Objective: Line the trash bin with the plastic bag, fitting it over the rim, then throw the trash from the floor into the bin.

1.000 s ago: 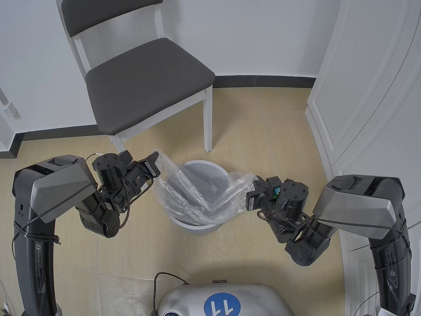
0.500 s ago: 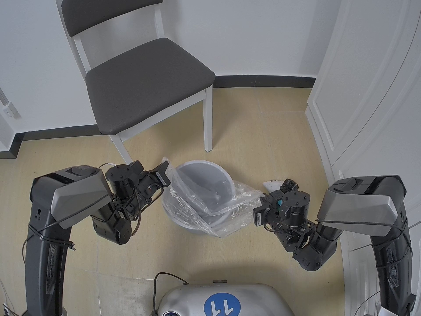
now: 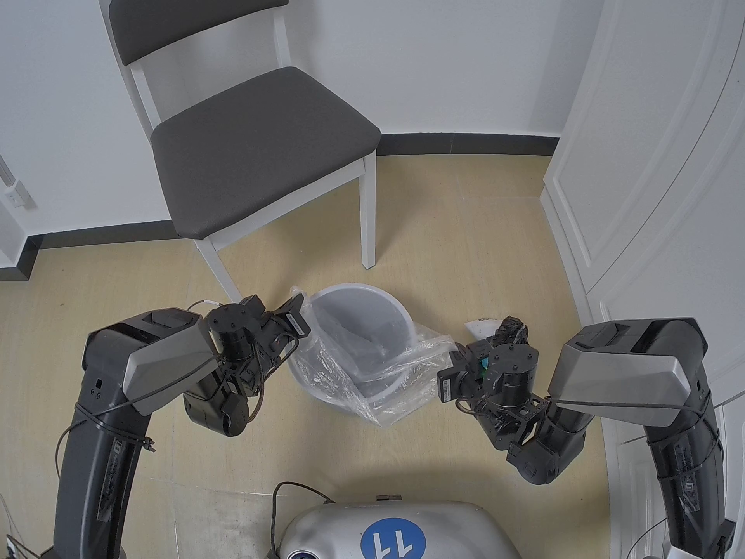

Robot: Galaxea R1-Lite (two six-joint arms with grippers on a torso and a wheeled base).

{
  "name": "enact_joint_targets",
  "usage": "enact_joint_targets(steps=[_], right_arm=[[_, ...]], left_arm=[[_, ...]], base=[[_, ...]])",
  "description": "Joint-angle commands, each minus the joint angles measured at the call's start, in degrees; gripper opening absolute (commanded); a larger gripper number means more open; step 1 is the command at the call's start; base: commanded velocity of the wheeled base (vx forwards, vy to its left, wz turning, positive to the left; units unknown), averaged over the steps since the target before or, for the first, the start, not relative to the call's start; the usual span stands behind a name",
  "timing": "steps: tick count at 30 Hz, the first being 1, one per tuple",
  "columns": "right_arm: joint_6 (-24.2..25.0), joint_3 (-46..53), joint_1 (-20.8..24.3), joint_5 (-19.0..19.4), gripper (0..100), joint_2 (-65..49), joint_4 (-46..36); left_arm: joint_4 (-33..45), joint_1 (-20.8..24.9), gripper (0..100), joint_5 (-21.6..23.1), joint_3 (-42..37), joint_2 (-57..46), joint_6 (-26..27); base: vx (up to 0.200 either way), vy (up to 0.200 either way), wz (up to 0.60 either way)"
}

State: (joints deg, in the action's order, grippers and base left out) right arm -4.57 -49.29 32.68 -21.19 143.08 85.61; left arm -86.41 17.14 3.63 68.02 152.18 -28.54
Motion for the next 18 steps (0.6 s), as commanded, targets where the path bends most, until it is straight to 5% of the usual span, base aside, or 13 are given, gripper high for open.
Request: enact_joint_targets(steps=[1, 10, 13, 15, 18], right_arm=[[0.1, -1.6, 0.4, -0.1, 0, 2.1, 0.2], [0.9, -6.5, 0.4, -2.3, 0, 4.4, 2.3], [0.9, -6.0, 0.4, -2.4, 0, 4.0, 2.2], [0.5, -3.8, 0.3, -2.5, 0, 2.8, 1.6], [0.2, -1.1, 0.3, -2.5, 0, 1.5, 0.6]], left_arm=[[0.3, -0.9, 0, 0.1, 2.2, 3.0, 0.1], [1.0, -3.1, 0, 1.3, -0.8, -2.1, 0.7], [1.2, -4.5, 0, 5.7, -4.7, -4.8, 2.4], [1.1, -7.0, 0, 13.1, -10.6, -8.0, 6.0], [1.1, -8.5, 0, 16.1, -13.7, -9.1, 10.2]], base=[[0.0, 0.0, 0.0], [0.0, 0.0, 0.0], [0.0, 0.0, 0.0], [0.0, 0.0, 0.0], [0.0, 0.0, 0.0]])
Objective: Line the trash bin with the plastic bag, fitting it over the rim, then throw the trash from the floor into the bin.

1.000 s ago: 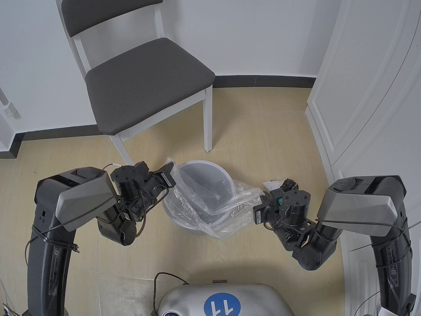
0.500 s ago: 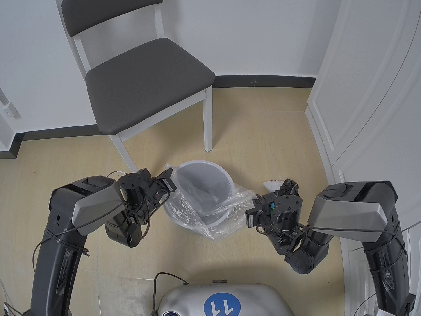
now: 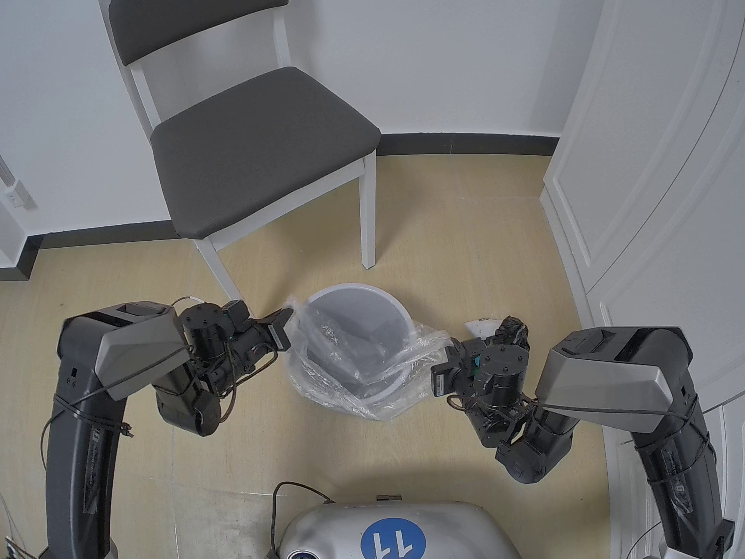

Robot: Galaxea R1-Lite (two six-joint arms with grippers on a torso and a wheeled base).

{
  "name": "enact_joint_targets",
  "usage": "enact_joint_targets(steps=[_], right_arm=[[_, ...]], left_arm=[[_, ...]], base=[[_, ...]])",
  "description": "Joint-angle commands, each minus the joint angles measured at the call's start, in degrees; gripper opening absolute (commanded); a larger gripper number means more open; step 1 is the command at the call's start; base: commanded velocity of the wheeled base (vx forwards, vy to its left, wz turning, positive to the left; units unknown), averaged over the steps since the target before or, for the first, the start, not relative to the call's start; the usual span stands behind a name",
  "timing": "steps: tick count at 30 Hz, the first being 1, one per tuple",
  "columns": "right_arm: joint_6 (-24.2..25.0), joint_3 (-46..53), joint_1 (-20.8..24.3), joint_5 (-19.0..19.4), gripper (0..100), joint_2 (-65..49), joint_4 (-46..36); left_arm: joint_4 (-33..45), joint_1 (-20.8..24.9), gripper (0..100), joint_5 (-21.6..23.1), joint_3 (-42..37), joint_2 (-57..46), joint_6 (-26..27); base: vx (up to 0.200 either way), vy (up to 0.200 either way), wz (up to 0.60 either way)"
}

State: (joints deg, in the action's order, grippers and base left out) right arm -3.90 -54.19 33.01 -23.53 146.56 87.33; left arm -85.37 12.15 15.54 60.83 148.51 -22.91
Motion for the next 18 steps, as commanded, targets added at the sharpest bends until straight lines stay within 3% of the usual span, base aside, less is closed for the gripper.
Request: enact_joint_targets(steps=[1, 10, 18], right_arm=[[-0.7, 4.8, -0.1, 0.0, 0, -2.4, -1.7], [-1.4, 8.1, 0.0, -0.1, 0, -3.5, -5.2], [-1.4, 8.7, 2.4, -0.1, 0, -1.3, -5.2]], left_arm=[[0.1, -3.9, 0, 4.3, -7.0, -5.4, 6.2], [4.0, -4.7, 0, 4.6, -10.9, -4.1, 19.1], [-2.6, -4.6, 0, 8.6, -12.6, 1.0, 21.5]], base=[[0.0, 0.0, 0.0], [0.0, 0.0, 0.0], [0.0, 0.0, 0.0]])
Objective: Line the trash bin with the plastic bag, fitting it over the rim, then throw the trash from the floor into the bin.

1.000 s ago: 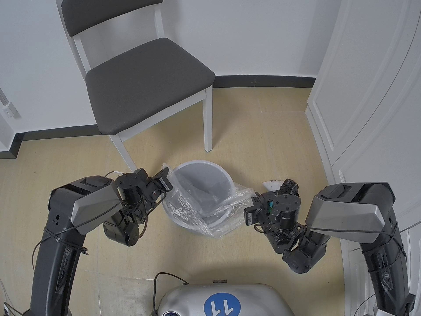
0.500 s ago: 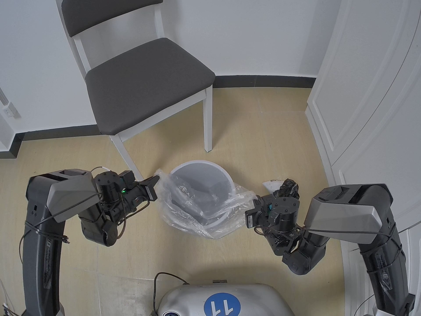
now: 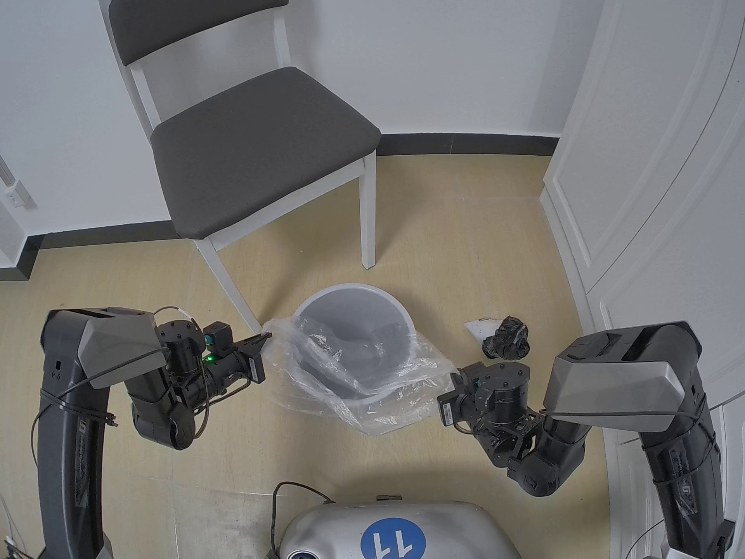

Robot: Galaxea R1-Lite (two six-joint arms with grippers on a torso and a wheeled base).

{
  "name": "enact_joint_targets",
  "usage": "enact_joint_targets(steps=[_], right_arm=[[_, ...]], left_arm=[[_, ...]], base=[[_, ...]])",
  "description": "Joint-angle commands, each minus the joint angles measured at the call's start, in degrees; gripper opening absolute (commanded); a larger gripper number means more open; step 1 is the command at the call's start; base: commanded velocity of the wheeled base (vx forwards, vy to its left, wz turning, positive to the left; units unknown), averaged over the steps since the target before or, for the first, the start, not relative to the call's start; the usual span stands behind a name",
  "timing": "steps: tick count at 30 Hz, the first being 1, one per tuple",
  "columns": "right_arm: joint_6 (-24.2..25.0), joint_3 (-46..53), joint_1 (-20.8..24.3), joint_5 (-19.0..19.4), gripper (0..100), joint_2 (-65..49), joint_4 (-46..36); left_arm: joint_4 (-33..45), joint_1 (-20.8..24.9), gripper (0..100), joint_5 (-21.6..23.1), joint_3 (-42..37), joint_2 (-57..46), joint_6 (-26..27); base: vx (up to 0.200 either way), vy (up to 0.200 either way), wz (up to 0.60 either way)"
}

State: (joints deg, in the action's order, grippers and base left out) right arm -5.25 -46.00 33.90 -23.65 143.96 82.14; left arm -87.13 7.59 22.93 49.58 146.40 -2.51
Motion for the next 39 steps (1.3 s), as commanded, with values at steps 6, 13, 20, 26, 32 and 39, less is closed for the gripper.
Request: enact_joint_targets(steps=[6, 13, 20, 26, 32, 39], right_arm=[[0.0, 1.0, 1.9, 0.0, 0, 2.6, 0.2], [-2.0, 3.2, 1.5, 0.0, 0, 2.3, 0.2], [-4.4, 5.2, 0.9, -0.3, 0, 2.0, 0.5], [-7.1, 6.8, 0.2, -0.3, 0, 2.1, 0.7], [-8.4, 8.4, -0.1, -0.3, 0, 2.1, 0.7], [-9.5, 9.6, -0.6, -0.2, 0, 2.5, 0.6]], left_arm=[[-0.9, -1.1, 0, 2.3, -2.4, 2.7, 3.9], [-0.7, -3.3, 0, 2.3, -1.4, 2.6, 8.0], [-0.7, -3.9, 0, 2.3, 1.0, 3.7, 8.8], [-0.7, -4.3, 0, 1.9, 5.2, 5.9, 8.8], [-0.6, -4.4, 0, -0.1, 9.0, 8.1, 8.8], [-0.6, -4.5, 0, -0.3, 10.6, 9.2, 8.7]], base=[[0.0, 0.0, 0.0], [0.0, 0.0, 0.0], [0.0, 0.0, 0.0], [0.0, 0.0, 0.0], [0.0, 0.0, 0.0], [0.0, 0.0, 0.0]])
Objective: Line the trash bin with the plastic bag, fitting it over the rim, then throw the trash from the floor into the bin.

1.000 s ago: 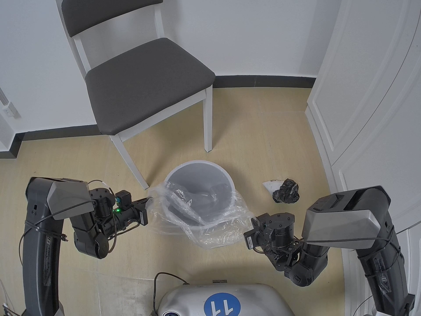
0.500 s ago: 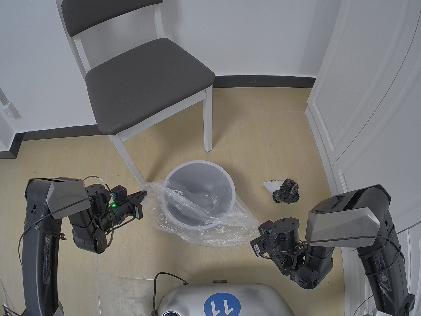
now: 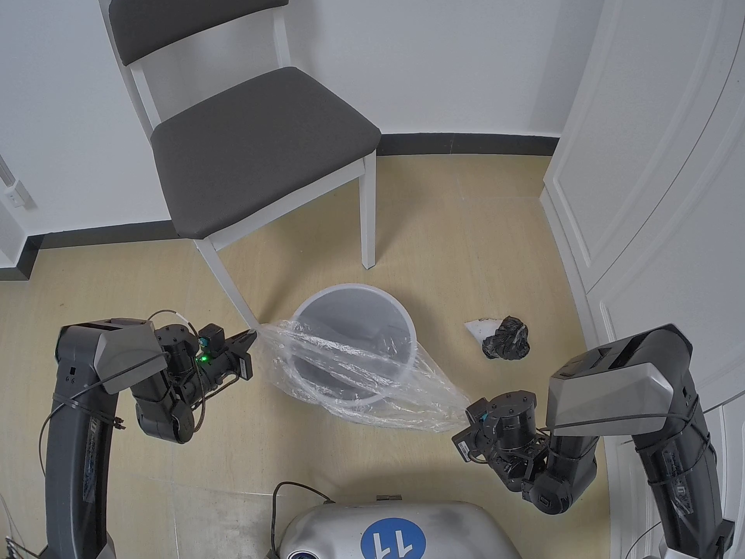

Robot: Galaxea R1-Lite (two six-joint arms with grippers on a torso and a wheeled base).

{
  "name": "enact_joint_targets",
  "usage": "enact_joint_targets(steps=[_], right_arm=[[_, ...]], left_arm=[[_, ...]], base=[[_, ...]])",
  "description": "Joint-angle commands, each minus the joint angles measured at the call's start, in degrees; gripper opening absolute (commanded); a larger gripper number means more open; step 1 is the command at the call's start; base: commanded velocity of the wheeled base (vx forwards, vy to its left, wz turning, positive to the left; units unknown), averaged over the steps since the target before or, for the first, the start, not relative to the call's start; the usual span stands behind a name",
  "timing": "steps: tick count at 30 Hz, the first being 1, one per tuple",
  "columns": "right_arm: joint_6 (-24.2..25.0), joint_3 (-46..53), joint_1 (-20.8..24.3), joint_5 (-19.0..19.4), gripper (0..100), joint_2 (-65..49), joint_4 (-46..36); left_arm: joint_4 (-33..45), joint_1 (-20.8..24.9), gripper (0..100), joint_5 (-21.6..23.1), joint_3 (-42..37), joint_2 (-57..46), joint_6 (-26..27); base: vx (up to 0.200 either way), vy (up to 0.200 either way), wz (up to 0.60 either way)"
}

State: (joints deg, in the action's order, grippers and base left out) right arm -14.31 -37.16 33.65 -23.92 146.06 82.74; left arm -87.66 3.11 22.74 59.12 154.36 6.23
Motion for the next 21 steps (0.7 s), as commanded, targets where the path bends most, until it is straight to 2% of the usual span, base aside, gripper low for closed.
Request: enact_joint_targets(steps=[1, 5, 14, 15, 21], right_arm=[[-0.7, 0.8, -0.3, 0.1, 0, 0.5, 0.1], [-0.8, 0.7, -0.2, 0.2, 0, 0.7, 0.2], [-0.7, 0.6, 0.6, 0.5, 0, 0.3, 2.5], [-0.6, 0.7, 0.6, 0.8, 100, 0.2, 3.5], [-0.5, 2.8, 0.6, 1.3, 100, -3.4, 5.9]], left_arm=[[-0.1, 0.0, 0, -0.3, 1.2, 1.3, 0.0], [-0.1, 0.1, 0, -1.6, 1.4, 1.6, -0.1], [-0.2, 0.4, 0, -1.6, -1.8, -1.3, -0.4], [-0.2, 0.4, 0, -1.5, -2.8, -2.3, -0.4], [-0.2, 1.2, 0, -0.9, -9.4, -7.8, -0.3]], base=[[0.0, 0.0, 0.0], [0.0, 0.0, 0.0], [0.0, 0.0, 0.0], [0.0, 0.0, 0.0], [0.0, 0.0, 0.0]])
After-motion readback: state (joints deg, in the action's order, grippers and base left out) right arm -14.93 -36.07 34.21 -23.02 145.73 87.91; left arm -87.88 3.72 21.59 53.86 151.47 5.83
